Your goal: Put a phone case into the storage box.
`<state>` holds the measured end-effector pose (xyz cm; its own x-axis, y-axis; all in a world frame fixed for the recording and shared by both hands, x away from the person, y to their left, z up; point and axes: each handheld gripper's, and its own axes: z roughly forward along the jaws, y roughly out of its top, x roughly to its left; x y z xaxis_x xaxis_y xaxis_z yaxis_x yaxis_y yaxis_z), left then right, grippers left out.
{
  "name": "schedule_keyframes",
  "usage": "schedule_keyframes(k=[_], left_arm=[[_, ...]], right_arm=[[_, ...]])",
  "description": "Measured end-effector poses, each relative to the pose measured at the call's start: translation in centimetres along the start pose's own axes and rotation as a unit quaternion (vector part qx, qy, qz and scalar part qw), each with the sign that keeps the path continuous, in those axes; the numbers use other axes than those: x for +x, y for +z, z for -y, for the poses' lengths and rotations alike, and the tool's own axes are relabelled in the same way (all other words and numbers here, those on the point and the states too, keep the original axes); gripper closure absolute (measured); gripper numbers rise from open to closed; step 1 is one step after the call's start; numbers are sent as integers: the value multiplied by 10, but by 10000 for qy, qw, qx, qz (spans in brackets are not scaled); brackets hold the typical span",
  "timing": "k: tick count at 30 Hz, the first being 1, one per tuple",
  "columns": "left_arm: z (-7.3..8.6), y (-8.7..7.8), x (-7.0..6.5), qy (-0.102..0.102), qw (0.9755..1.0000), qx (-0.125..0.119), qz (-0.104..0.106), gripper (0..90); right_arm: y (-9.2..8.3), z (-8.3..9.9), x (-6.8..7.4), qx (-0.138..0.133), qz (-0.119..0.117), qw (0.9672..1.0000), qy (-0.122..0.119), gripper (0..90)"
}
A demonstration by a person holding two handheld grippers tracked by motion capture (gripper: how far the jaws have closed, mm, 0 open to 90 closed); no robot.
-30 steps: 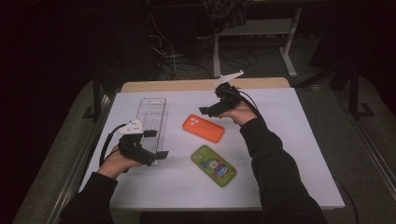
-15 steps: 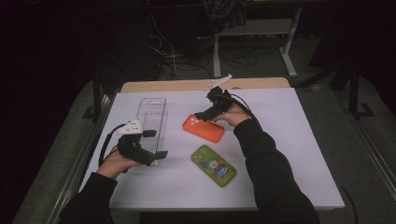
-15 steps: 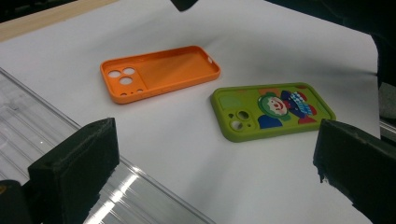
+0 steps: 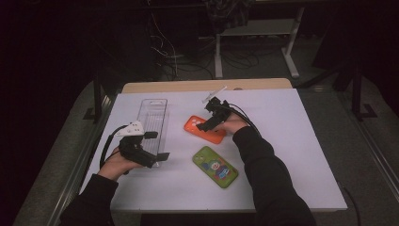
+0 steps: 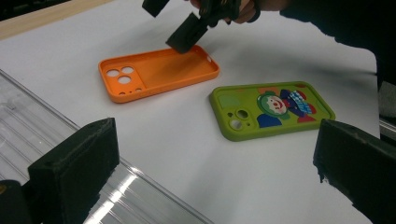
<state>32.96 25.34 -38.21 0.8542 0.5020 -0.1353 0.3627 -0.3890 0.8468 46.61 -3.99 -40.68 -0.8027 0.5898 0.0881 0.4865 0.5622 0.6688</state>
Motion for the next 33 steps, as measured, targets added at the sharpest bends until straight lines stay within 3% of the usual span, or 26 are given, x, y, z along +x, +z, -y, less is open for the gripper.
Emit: schedule_keyframes(k=[6,18,25,33], left_arm=[[1,1,0,-15,10000,7,5,0],[1,0,0,-3,10000,3,0,0],[1,1,0,-9,10000,6,5,0],[1,0,0,-19,10000,-1,-32,0]], right_arm=[[11,5,0,108,-33,9999,32,0],[33,12,2,523,133,9981,-307,5],[37,14,4,615,44,9977,-267,42],[40,15,4,659,125,9968,-439,105]])
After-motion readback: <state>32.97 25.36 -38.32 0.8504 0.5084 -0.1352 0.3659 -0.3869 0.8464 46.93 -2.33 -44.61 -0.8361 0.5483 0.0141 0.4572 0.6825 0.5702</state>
